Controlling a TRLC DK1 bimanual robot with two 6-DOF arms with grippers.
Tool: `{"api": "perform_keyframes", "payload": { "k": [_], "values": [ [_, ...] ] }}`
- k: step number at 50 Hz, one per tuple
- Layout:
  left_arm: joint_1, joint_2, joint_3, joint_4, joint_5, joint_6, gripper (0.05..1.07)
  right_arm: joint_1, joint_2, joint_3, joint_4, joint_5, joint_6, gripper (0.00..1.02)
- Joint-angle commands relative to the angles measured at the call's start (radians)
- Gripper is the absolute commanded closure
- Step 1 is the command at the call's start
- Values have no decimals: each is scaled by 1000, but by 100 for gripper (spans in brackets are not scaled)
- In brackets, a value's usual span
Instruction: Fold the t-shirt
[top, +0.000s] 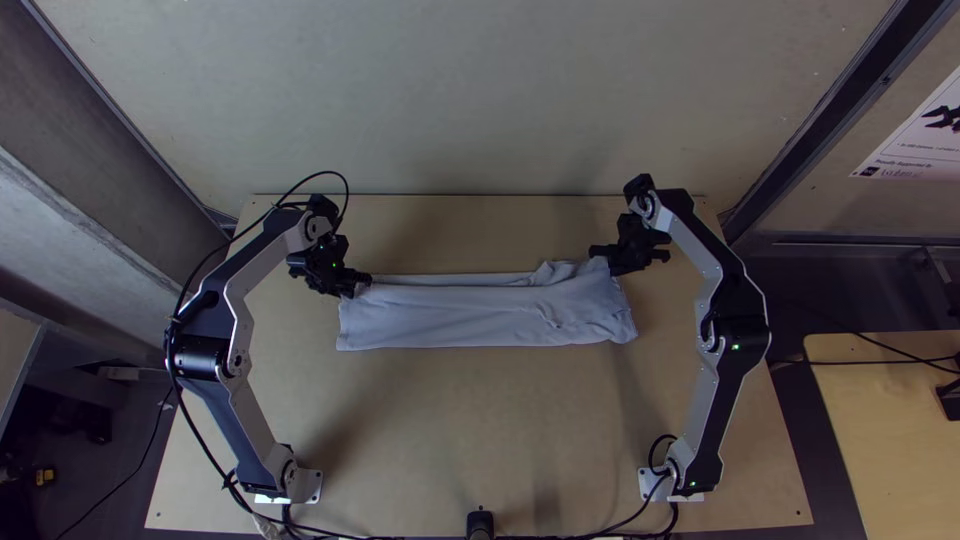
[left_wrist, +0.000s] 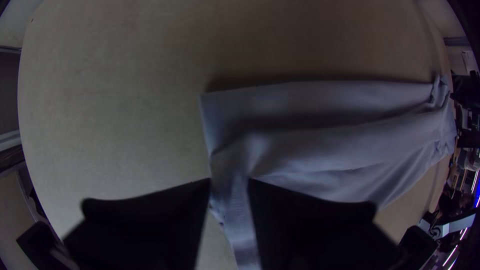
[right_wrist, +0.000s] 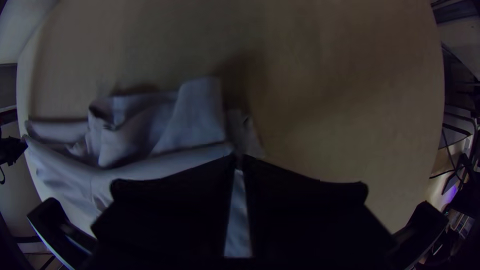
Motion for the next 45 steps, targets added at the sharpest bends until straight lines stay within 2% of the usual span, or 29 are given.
{"api": "perform_keyframes", "payload": {
  "k": [1, 7, 22, 34, 45],
  "values": [
    [20, 12, 32, 12, -3, -33, 9, -37, 45, 52, -19, 19, 31, 40],
    [44, -2, 58, 13, 7, -43, 9, -59, 18, 77, -54, 20, 24, 14],
    [158, -92, 48, -5, 256, -40, 9, -115, -180, 67, -57, 13, 12, 6],
    [274, -110, -37, 9, 514, -20, 9, -149, -337, 55, -59, 0, 19, 4],
    [351, -117, -147, 75, 618, -2, 9, -201, -442, 92, -45, -6, 44, 4]
  ]
}}
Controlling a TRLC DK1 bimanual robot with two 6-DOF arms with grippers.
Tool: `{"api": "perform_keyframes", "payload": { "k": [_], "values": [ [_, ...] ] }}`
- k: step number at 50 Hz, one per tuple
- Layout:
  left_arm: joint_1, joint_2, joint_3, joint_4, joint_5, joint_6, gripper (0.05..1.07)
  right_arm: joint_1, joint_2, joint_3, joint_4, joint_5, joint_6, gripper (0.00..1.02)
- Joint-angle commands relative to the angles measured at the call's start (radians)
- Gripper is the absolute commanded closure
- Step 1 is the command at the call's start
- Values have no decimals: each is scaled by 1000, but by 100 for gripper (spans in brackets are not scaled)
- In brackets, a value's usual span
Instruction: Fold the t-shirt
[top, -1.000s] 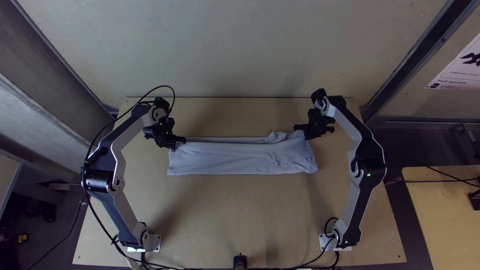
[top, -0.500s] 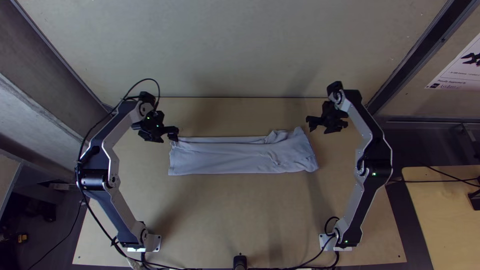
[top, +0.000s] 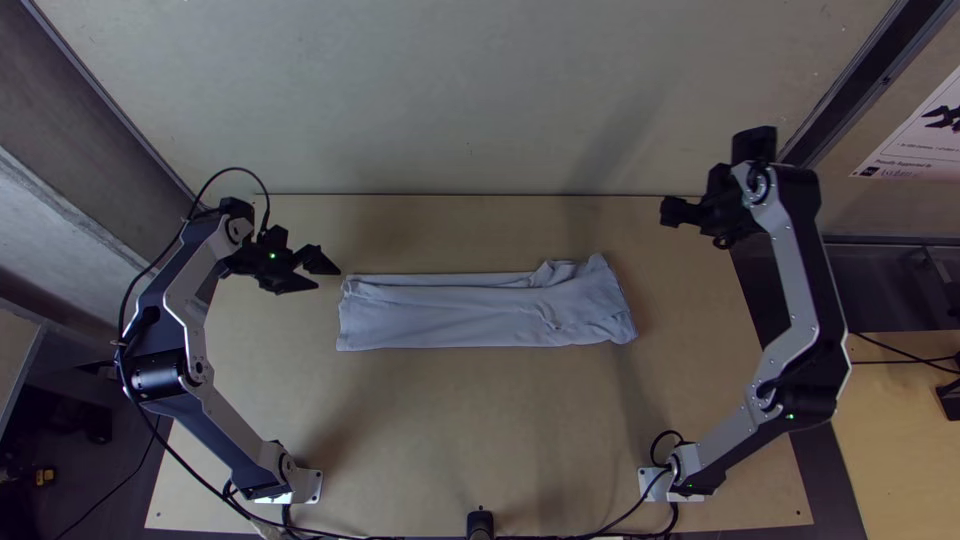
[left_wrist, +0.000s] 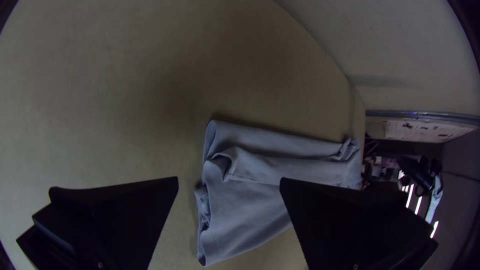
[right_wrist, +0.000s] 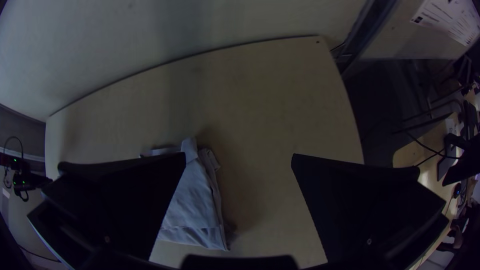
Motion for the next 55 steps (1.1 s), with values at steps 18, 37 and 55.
{"api": "perform_keyframes", "payload": {
  "k": [18, 37, 55],
  "values": [
    [107, 10, -178, 72, 131, 117, 9, -92, -117, 159, -1, -9, 30, 4],
    [44, 36, -310, 194, 161, 102, 9, -119, -163, 179, 1, -9, 82, 4],
    [-178, 55, -334, 351, 137, -110, 9, -116, -183, 179, 1, -9, 93, 4]
  ]
}}
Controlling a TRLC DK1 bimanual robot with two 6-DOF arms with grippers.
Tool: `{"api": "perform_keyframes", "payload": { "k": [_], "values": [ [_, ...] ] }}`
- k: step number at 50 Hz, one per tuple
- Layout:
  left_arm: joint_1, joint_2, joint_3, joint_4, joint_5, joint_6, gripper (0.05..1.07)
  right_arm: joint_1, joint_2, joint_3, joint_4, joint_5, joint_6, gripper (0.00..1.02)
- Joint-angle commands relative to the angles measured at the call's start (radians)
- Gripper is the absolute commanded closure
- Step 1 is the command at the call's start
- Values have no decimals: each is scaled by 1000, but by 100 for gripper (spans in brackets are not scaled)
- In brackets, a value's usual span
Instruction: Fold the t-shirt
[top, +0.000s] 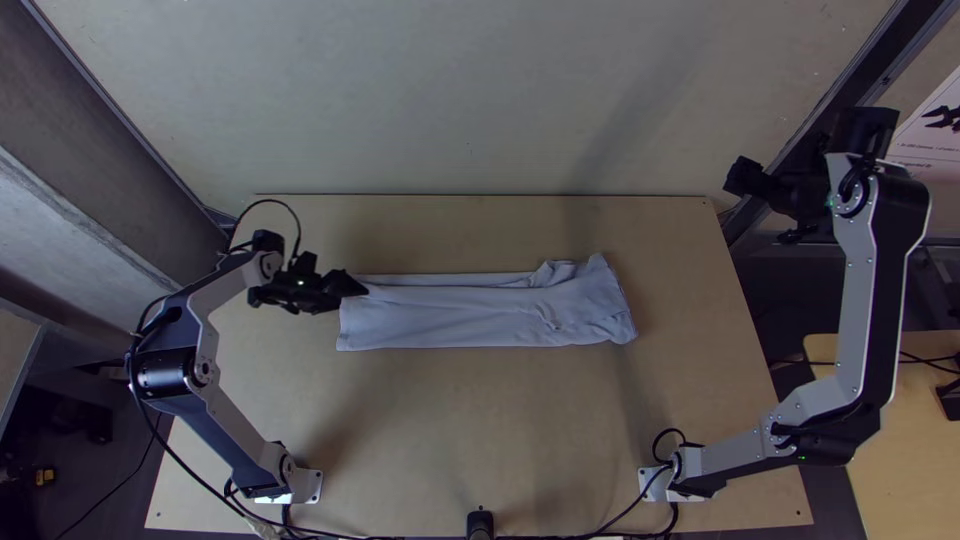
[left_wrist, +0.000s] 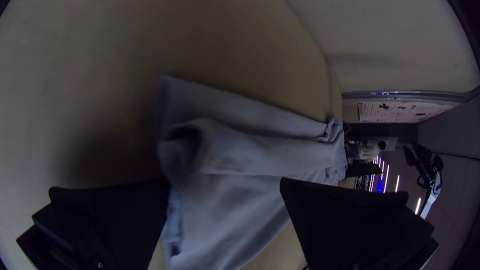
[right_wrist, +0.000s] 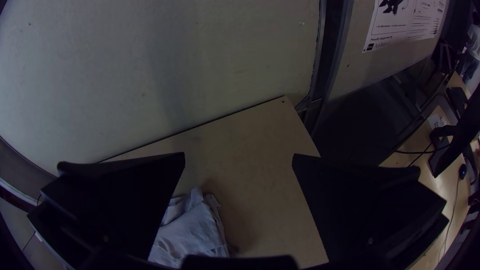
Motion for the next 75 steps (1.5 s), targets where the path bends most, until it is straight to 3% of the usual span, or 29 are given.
{"api": "perform_keyframes", "payload": {
  "k": [1, 16, 22, 25, 27, 28, 31, 34, 35, 44, 60, 75],
  "values": [
    [-94, 42, -56, 35, -38, -94, 9, -6, -27, 21, -3, -6, 22, 4],
    [-298, 81, -23, 95, -173, -217, 9, -8, -56, -71, -3, -6, 32, 4],
    [-347, 96, -7, 89, -233, -223, 10, -9, -73, -123, 1, -6, 39, 4],
    [-370, 92, -3, 63, -284, -223, 15, -9, -82, -147, 11, -6, 41, 4],
    [-378, 87, -1, 61, -317, -225, 23, -9, -90, -164, 24, -6, 44, 4],
    [-383, 85, 0, 56, -339, -225, 32, -9, -95, -173, 28, -7, 47, 4],
    [-386, 76, 5, 40, -387, -226, 71, -9, -108, -206, 53, -6, 53, 4],
    [-383, 61, 10, 43, -439, -226, 103, -9, -121, -235, 65, -6, 59, 4],
    [-376, 56, 11, 41, -439, -225, 105, -9, -124, -244, 70, -7, 59, 4],
    [-275, 44, 62, -19, -460, -195, 105, -3, -160, -325, 123, -7, 82, 4],
    [-24, 88, 241, -191, -534, -10, 105, 18, -202, -460, 201, -7, 116, 4],
    [148, 141, 448, -319, -755, 167, 105, 58, -222, -557, 260, -7, 139, 4]
  ]
}}
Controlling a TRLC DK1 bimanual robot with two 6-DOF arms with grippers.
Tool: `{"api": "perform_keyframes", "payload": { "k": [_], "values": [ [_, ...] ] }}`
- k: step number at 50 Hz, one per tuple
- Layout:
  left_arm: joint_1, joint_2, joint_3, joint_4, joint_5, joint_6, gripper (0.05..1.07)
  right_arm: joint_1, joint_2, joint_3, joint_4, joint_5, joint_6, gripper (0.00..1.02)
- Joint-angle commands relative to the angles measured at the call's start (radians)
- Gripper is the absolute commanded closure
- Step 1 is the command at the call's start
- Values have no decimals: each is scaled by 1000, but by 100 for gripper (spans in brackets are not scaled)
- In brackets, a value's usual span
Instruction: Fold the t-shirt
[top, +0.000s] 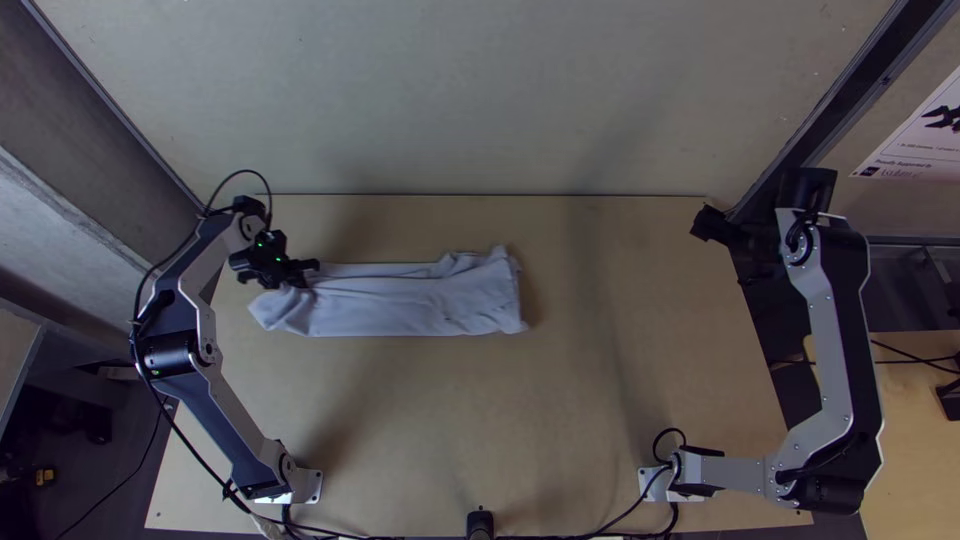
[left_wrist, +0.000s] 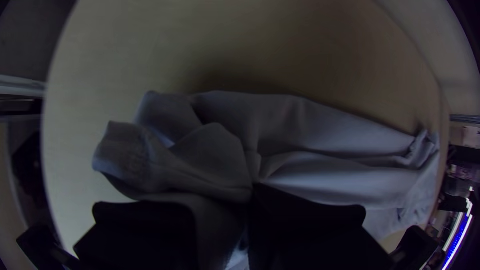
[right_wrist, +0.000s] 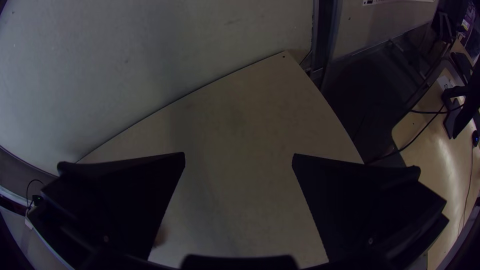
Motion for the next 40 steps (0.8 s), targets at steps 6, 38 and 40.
{"api": "perform_keyframes", "payload": {
  "k": [6, 38, 40],
  "values": [
    [115, 45, 159, -90, -58, 127, 105, 36, -43, -76, 60, -5, 33, 4],
    [-94, -25, 475, -440, -385, 129, 105, 59, -89, -184, 126, -3, 65, 4],
    [-126, -33, 475, -443, -385, 115, 105, 59, -94, -188, 127, -3, 65, 4]
  ]
}}
